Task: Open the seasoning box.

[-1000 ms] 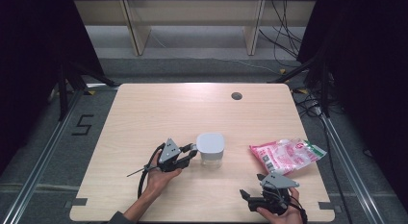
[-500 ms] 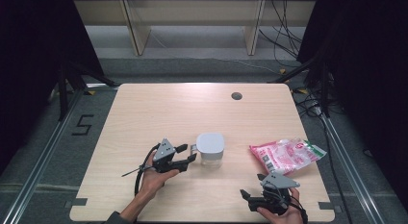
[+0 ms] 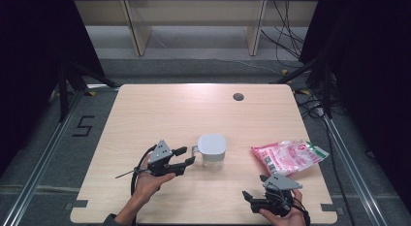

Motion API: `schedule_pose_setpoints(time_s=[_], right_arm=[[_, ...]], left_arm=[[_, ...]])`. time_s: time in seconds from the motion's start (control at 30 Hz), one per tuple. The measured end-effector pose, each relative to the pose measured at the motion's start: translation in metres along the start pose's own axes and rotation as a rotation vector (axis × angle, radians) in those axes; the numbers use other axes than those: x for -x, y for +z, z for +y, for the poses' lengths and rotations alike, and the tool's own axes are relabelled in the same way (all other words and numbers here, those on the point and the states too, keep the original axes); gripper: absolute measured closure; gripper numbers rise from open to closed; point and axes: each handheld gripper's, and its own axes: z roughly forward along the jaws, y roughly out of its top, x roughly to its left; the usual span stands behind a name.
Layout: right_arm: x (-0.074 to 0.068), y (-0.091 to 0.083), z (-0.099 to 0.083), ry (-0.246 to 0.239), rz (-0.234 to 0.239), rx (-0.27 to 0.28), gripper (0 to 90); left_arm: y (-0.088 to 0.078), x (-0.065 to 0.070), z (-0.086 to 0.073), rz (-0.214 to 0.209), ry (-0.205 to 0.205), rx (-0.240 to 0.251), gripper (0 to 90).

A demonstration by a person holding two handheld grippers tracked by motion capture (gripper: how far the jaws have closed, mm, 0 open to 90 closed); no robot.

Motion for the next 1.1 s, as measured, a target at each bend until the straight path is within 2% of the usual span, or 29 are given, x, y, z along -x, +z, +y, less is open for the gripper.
schedule_pose_setpoints(time_s=[0.07, 0.1, 0.13, 0.2, 0.23, 0.27, 0.3, 0.33, 0.37, 0.53, 0.57, 0.6, 0.63, 0.67, 0.7, 0.73, 0.8, 0.9, 1.03, 1.1], right_arm=[[0.002, 0.000, 0.000, -0.013, 0.014, 0.004, 19.1], [0.000, 0.000, 0.000, 0.004, 0.025, -0.009, 19.0], [-0.001, -0.001, 0.000, 0.004, 0.002, -0.006, 18.9], [0.000, 0.000, 0.001, -0.006, -0.002, 0.006, 18.2], [-0.001, 0.000, 0.001, 0.004, 0.005, -0.011, 18.0], [-0.002, 0.000, 0.001, 0.004, -0.001, -0.004, 17.7], [-0.002, 0.000, 0.001, -0.014, -0.004, 0.004, 17.2], [-0.003, -0.001, 0.001, 0.000, -0.001, -0.007, 16.9], [-0.002, -0.001, 0.001, -0.006, -0.003, -0.004, 16.6], [-0.003, 0.001, 0.001, -0.017, -0.001, 0.006, 15.9], [-0.003, 0.001, 0.001, -0.035, -0.010, 0.017, 15.9], [-0.003, 0.001, 0.001, -0.035, -0.010, 0.017, 15.9], [-0.004, 0.001, 0.002, -0.013, -0.006, 0.004, 15.9], [-0.004, 0.001, 0.002, -0.017, -0.006, 0.004, 15.9], [-0.004, 0.002, 0.002, -0.030, -0.005, 0.008, 15.9], [-0.004, 0.002, 0.002, -0.031, -0.005, 0.007, 15.9], [-0.004, 0.001, 0.002, -0.024, -0.011, 0.008, 15.9], [-0.004, 0.001, 0.002, -0.017, -0.013, 0.006, 16.2], [-0.004, 0.002, 0.003, -0.032, -0.005, 0.011, 16.4], [-0.004, 0.001, 0.003, -0.031, -0.011, 0.011, 16.4]], left_arm=[[-0.001, 0.000, 0.000, 0.005, 0.001, 0.003, 67.1], [-0.003, 0.001, 0.001, 0.015, 0.017, -0.003, 71.6], [-0.003, 0.002, 0.001, 0.005, 0.013, 0.013, 75.4], [-0.005, 0.004, 0.003, 0.007, 0.015, 0.026, 81.8], [-0.005, 0.004, 0.004, -0.008, 0.014, 0.033, 85.0], [-0.005, 0.004, 0.004, -0.008, 0.014, 0.033, 86.7], [-0.007, 0.006, 0.006, -0.004, 0.011, 0.039, 87.7], [-0.007, 0.007, 0.009, -0.004, 0.025, 0.047, 88.5], [-0.007, 0.007, 0.011, 0.002, 0.029, 0.054, 89.0], [-0.007, 0.008, 0.020, -0.011, 0.016, 0.067, 89.3], [-0.004, 0.008, 0.025, -0.015, 0.019, 0.069, 89.3], [-0.004, 0.008, 0.025, -0.015, 0.019, 0.069, 89.3], [0.000, 0.008, 0.028, -0.013, 0.011, 0.068, 89.3], [0.003, 0.007, 0.030, -0.026, 0.008, 0.072, 89.3], [0.004, 0.007, 0.030, -0.021, 0.004, 0.066, 89.3], [0.005, 0.006, 0.031, -0.025, 0.011, 0.064, 89.3], [0.007, 0.006, 0.032, -0.028, 0.001, 0.063, 89.3], [0.013, 0.005, 0.036, -0.020, 0.010, 0.058, 89.3], [0.018, 0.006, 0.038, -0.011, 0.028, 0.056, 89.2], [0.020, 0.004, 0.039, -0.012, 0.020, 0.060, 89.3]])
